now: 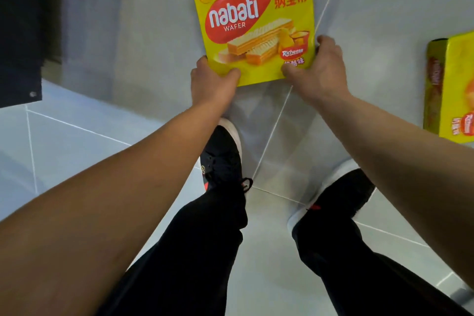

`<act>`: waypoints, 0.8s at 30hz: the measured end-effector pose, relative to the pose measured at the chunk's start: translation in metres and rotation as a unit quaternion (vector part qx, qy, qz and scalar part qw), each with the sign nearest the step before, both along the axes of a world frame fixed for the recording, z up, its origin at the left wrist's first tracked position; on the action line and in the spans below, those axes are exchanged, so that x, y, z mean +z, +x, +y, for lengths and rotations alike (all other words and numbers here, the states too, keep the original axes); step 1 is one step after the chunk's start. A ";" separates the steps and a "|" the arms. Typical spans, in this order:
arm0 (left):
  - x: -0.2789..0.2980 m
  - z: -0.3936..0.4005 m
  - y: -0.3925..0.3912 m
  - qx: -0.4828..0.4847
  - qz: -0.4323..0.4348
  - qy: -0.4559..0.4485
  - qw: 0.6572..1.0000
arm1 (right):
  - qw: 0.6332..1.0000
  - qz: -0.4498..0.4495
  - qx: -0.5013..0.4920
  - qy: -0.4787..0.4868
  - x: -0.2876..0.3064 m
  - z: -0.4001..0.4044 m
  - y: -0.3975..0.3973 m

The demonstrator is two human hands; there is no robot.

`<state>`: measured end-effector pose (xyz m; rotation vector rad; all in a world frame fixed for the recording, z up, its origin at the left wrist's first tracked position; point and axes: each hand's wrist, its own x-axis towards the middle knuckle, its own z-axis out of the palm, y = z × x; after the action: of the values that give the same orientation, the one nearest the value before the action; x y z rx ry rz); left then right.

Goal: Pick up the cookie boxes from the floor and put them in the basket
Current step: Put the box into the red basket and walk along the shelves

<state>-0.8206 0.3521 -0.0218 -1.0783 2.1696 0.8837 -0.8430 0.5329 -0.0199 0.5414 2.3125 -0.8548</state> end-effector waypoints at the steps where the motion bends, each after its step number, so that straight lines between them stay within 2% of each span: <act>1: -0.006 0.000 -0.001 0.009 0.005 -0.001 1.000 | 1.000 0.009 0.008 0.001 -0.006 -0.002 -0.002; 4: -0.012 0.000 -0.001 0.017 0.011 -0.003 1.000 | 1.000 0.022 -0.007 -0.001 -0.015 -0.005 -0.005; 6: -0.005 -0.003 0.001 0.007 0.012 -0.002 1.000 | 0.999 -0.003 -0.052 -0.014 -0.012 -0.003 -0.006; 11: 0.054 -0.002 0.019 0.054 -0.002 0.076 0.996 | 0.983 -0.078 -0.137 -0.089 0.035 0.018 0.017; 15: 0.135 0.014 0.033 0.059 -0.022 0.125 0.990 | 0.971 -0.117 -0.169 -0.122 0.115 0.039 0.042; 24: 0.356 0.062 0.071 -0.113 -0.056 0.173 0.977 | 0.944 -0.144 -0.254 -0.155 0.343 0.094 0.134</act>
<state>-0.7500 0.4145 0.3346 -0.6801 1.9087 1.0208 -0.7087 0.6271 0.3234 1.0647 1.7461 -1.2554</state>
